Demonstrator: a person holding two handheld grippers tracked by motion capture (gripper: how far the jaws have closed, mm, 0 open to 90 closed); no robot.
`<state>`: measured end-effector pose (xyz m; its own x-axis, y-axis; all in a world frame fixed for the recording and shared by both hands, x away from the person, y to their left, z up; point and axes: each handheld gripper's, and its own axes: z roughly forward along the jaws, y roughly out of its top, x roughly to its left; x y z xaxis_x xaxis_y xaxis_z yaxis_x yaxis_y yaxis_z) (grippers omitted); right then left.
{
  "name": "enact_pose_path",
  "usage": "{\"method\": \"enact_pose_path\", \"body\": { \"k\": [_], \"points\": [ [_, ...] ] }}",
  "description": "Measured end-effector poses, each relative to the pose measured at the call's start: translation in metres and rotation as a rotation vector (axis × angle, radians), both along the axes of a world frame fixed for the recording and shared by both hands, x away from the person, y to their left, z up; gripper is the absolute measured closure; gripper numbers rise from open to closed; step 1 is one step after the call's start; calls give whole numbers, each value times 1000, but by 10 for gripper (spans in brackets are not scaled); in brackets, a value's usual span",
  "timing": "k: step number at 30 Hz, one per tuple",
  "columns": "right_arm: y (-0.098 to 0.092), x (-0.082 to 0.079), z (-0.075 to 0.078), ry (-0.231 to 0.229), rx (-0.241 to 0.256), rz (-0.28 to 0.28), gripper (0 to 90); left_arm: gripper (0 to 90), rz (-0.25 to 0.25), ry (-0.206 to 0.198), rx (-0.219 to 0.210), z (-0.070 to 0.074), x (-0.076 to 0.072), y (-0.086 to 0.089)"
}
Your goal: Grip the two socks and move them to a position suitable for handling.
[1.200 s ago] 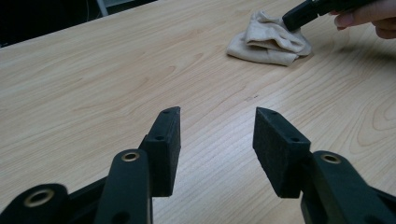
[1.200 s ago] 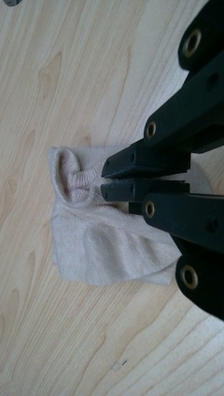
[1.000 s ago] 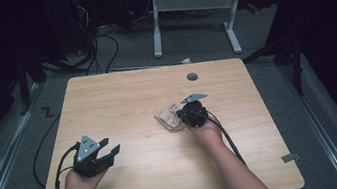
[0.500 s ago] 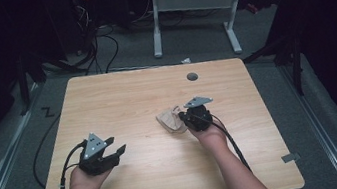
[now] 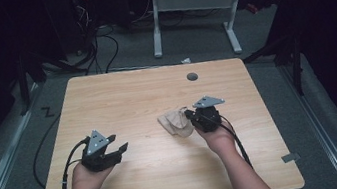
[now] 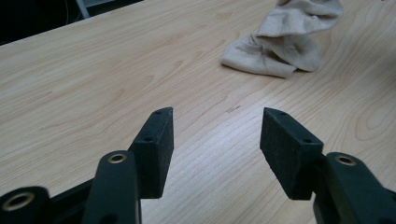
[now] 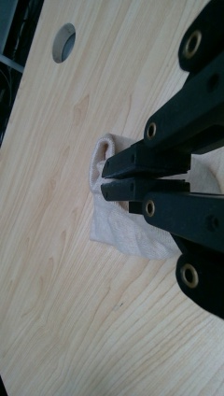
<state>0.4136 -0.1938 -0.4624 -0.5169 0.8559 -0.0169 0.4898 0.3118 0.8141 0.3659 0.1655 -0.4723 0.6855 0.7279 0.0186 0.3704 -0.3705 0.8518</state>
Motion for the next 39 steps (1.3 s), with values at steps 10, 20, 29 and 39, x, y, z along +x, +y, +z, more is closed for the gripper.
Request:
{"method": "enact_pose_path", "body": {
  "k": [10, 20, 29, 39],
  "points": [
    [0, -15, 16, -38, 28, 8, 879, 445, -39, 12, 20, -3, -6, -11],
    [8, -22, 24, -62, 33, 32, 881, 415, -41, 19, 16, -5, -8, -11],
    [19, -37, 41, -109, 44, 80, 886, 422, -45, 20, 8, -4, -12, -10],
    [50, -68, 69, -185, 102, 215, 886, 439, -17, 20, 25, -5, -10, -10]
  ]
}}
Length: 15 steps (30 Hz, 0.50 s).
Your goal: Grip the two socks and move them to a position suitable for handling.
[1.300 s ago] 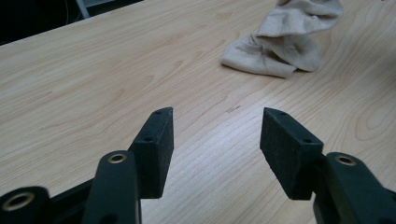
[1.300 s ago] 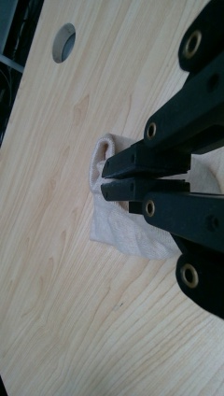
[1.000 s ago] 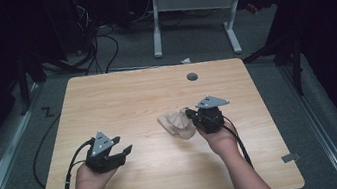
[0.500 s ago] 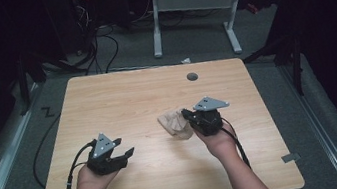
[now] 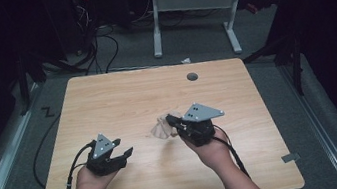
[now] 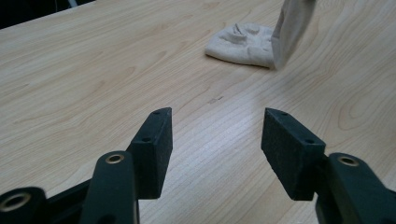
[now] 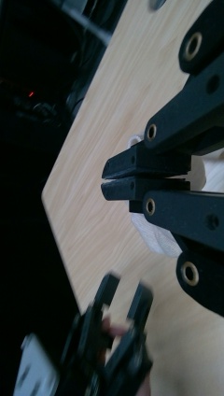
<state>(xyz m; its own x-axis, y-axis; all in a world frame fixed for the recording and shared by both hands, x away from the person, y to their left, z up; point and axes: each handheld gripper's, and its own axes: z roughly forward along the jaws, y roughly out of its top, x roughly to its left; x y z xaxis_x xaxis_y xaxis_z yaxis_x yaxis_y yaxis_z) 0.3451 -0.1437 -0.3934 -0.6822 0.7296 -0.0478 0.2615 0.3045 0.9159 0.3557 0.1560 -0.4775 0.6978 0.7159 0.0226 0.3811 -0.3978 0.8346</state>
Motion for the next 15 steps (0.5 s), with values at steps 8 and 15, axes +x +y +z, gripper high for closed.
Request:
{"method": "enact_pose_path", "body": {
  "k": [8, 15],
  "points": [
    [31, -18, -7, 25, -27, 120, 885, 466, 41, 3, 6, -1, 3, 6],
    [23, -16, -32, 96, -87, 114, 885, 481, 41, 9, 2, -1, 3, 5]
  ]
}}
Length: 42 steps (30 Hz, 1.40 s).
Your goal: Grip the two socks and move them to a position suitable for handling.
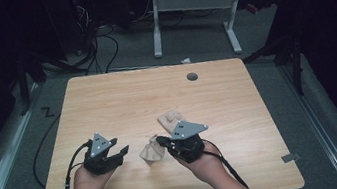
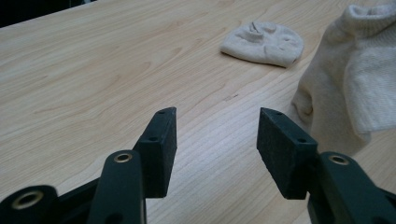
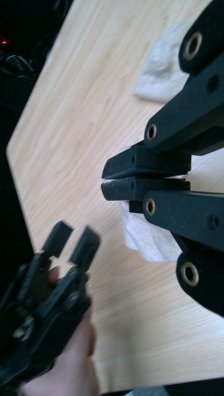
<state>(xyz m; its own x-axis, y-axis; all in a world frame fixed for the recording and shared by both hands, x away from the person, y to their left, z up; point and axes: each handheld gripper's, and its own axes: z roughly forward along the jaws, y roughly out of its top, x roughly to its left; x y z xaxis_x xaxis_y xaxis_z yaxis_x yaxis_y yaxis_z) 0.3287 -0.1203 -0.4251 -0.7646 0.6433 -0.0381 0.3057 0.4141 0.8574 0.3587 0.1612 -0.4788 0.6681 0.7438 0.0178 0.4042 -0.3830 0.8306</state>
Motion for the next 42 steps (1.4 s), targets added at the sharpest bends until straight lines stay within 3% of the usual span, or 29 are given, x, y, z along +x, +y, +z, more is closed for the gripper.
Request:
{"method": "enact_pose_path", "body": {
  "k": [3, 5, 7, 8, 11, 13, 15, 17, 18, 30, 42],
  "points": [
    [-7, 0, -3, 9, -15, -11, 885, 488, -1, -1, -7, -1, 0, -2],
    [-17, 0, -8, 26, -31, -35, 885, 497, 1, -16, 20, 1, 0, -6],
    [-20, 0, -10, 26, -33, -42, 885, 496, 11, -16, 15, 3, 1, -6],
    [-25, 0, -14, 33, -37, -53, 885, 497, 28, 2, -33, 9, 4, -8],
    [-28, 2, -16, 40, -32, -62, 884, 525, 35, 0, -33, 15, 4, -13],
    [-32, 3, -20, 59, -27, -70, 884, 542, 35, -1, -8, 19, 5, -22],
    [-33, 4, -23, 68, -36, -74, 884, 565, 22, 31, -31, 14, 5, -32],
    [-34, 5, -26, 74, -46, -77, 884, 589, 7, 39, -20, 10, 3, -34],
    [-35, 5, -28, 79, -52, -81, 884, 592, -17, 54, 9, 3, 1, -39],
    [-42, 17, -47, 147, -96, -115, 883, 634, -69, 92, 52, -13, 1, -51],
    [-41, 19, -53, 166, -109, -116, 883, 614, -91, 140, 87, -27, 11, -63]
  ]
}}
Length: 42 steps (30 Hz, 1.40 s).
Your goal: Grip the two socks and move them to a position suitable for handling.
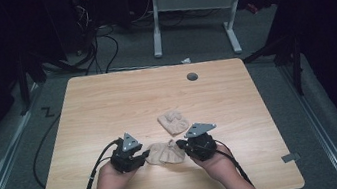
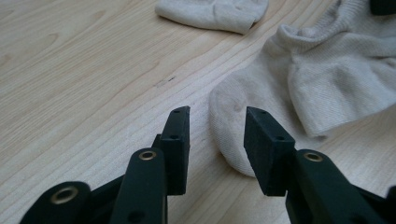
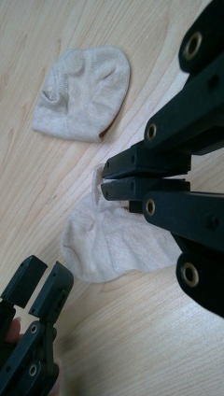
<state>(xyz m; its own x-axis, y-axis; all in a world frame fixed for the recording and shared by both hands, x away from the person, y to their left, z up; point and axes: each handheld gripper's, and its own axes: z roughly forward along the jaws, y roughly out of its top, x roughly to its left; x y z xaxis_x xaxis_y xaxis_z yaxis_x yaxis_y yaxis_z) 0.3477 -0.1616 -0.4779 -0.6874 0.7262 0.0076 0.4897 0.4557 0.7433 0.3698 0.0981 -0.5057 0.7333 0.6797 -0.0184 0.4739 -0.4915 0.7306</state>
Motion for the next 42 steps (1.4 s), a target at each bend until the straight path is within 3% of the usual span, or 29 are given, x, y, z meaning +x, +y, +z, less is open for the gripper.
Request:
{"method": "enact_pose_path", "body": {
  "k": [5, 7, 13, 15, 23, 31, 38, 42],
  "points": [
    [0, 1, -1, 3, -5, 2, 883, 633, -8, 21, 4, -4, 3, -1],
    [1, 1, -1, 5, -4, 2, 883, 653, -17, 29, 25, -8, 3, -3],
    [3, 0, -3, 9, -10, 4, 883, 837, -11, 18, 65, -12, 2, -3],
    [3, 1, -3, 13, -15, 5, 883, 870, -4, -7, 77, -10, 1, 0],
    [0, 5, -8, 37, -17, -12, 883, 874, 17, -10, 69, -5, -1, 12],
    [1, 9, -13, 60, -31, -14, 883, 874, 19, -15, 95, -4, -8, 21],
    [4, 11, -22, 105, -57, -16, 882, 867, -7, 22, 119, -3, -19, 26],
    [5, 13, -26, 122, -62, -22, 882, 862, -17, 19, 144, -1, -25, 27]
  ]
}}
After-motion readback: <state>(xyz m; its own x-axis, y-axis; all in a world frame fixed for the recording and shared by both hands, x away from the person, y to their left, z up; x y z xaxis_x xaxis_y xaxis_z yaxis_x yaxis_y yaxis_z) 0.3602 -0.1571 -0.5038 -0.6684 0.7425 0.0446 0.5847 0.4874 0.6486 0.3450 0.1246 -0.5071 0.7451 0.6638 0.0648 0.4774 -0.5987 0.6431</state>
